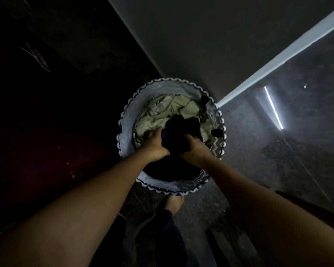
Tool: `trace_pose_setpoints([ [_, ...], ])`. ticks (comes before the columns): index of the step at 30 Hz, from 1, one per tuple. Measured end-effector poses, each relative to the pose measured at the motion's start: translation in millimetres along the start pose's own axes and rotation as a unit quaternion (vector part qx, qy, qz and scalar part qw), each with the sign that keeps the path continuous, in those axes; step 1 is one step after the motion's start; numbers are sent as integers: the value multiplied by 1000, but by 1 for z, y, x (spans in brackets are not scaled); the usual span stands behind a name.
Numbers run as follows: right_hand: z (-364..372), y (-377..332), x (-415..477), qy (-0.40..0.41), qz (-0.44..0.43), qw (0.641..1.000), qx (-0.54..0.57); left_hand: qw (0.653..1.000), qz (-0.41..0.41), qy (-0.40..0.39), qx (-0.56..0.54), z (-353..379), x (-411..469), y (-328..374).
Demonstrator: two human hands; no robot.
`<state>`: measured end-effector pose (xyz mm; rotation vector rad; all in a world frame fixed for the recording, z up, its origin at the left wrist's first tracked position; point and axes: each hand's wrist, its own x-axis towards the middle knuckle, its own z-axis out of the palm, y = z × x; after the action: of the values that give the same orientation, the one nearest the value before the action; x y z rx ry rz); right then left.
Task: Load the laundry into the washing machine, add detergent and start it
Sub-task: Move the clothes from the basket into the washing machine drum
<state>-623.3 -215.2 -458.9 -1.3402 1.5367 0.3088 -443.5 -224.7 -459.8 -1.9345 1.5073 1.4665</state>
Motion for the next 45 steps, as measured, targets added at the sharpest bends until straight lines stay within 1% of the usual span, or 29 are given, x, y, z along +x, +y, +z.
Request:
trace_pose_setpoints([
  [1,6,4,6,-2,-3,1000,-14,1000,-2,16,23,6,6,-1],
  [3,13,8,11,5,-16,999,-38,993,14,83,88,11,13,-3],
  [6,15,13,10,18,-31,999,-20,972,78,147,165,11,15,-8],
  [8,11,16,7,20,-38,999,-10,963,101,172,180,8,13,-8],
  [9,9,17,4,20,-43,999,-6,966,103,177,158,6,11,-8],
  [10,7,16,1,19,-49,999,-4,974,99,175,106,3,8,-6],
  [11,5,14,-4,18,-54,998,-6,982,88,166,24,-1,3,-3],
  [12,5,13,-8,15,-59,998,-14,983,73,152,-76,-5,-2,1],
  [13,4,11,-12,13,-67,997,-31,972,57,139,-178,-9,-12,6],
  [14,5,10,-16,12,-72,996,-51,956,42,131,-260,-13,-22,12],
  [16,8,7,-23,16,-69,994,-81,917,22,133,-377,-18,-43,24],
  [18,8,5,-30,37,-59,995,-66,861,19,144,-487,-23,-63,36],
  [20,2,3,-41,83,-70,994,-3,817,15,134,-561,-33,-78,43],
  [23,-13,-5,-60,153,-83,974,147,757,-23,66,-649,-55,-99,52],
  [25,-25,-15,-75,155,-97,953,243,726,-35,35,-686,-71,-114,58],
  [26,-32,-22,-84,151,-104,938,294,725,-35,38,-687,-80,-123,62],
  [28,-47,-39,-107,157,-101,899,397,728,-36,58,-682,-97,-143,74],
  [30,-64,-55,-135,175,-100,850,487,743,-36,83,-663,-115,-171,87],
  [33,-91,-77,-178,195,-100,782,583,781,-11,111,-615,-138,-214,103],
  [35,-110,-92,-207,198,-102,759,612,816,20,101,-569,-150,-247,109],
  [37,-126,-105,-231,208,-109,755,613,854,54,80,-512,-158,-278,113],
  [38,-134,-112,-243,216,-123,762,598,870,66,74,-483,-160,-291,115],
  [39,-142,-119,-256,222,-137,777,573,883,77,73,-457,-161,-305,116],
  [41,-156,-137,-280,226,-172,806,519,901,95,79,-417,-163,-330,118],
  [42,-164,-146,-292,222,-189,814,502,908,99,84,-397,-163,-338,119],
  [45,-189,-175,-330,212,-226,826,472,936,119,93,-319,-174,-360,119],
])
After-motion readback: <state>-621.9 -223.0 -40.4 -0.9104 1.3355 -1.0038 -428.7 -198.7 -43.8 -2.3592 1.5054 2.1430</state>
